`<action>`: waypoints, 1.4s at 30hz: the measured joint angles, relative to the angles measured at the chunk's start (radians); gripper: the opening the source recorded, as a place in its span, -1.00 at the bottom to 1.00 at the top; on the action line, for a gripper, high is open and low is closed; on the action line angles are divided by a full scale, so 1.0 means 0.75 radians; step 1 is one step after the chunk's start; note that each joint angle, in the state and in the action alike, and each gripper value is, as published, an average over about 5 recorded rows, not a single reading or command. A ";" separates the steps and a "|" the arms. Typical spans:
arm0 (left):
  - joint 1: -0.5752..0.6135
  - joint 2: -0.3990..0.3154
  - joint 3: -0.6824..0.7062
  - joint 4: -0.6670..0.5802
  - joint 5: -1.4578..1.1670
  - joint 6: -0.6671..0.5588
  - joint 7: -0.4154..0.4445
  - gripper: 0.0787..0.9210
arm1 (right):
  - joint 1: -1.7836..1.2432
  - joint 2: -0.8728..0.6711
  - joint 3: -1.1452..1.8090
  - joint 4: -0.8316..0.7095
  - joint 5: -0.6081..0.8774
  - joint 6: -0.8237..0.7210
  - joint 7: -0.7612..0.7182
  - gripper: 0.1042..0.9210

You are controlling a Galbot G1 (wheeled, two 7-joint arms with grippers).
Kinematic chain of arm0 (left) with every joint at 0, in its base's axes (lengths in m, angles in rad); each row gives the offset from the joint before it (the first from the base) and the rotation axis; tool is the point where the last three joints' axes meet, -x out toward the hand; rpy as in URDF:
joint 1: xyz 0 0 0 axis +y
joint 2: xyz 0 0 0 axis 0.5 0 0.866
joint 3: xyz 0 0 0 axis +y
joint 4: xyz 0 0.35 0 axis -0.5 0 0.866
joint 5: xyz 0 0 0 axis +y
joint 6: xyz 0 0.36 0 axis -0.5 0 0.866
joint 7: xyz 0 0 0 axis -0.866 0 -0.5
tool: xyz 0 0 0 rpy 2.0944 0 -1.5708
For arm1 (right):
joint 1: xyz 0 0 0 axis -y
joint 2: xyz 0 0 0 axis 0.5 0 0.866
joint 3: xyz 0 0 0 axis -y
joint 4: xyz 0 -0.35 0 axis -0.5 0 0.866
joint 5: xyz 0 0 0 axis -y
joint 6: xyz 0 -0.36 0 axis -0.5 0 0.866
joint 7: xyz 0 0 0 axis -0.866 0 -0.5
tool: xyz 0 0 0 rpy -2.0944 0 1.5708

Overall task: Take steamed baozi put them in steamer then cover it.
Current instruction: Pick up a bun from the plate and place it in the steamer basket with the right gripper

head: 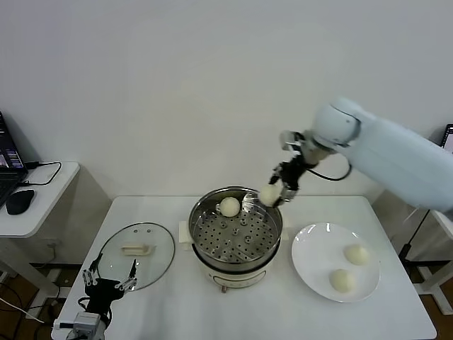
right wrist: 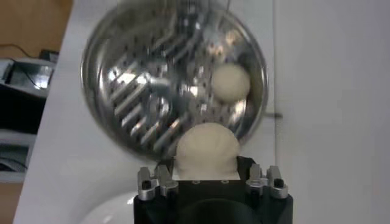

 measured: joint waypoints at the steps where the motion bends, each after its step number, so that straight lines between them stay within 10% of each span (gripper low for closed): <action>1: 0.001 -0.003 -0.001 -0.006 -0.001 0.001 0.000 0.77 | 0.004 0.034 -0.008 -0.018 0.003 -0.001 0.000 0.28; 42: -0.010 -0.030 0.024 -0.029 -0.009 0.009 -0.004 0.77 | -0.182 0.514 -0.139 -0.322 -0.121 -0.016 0.067 0.44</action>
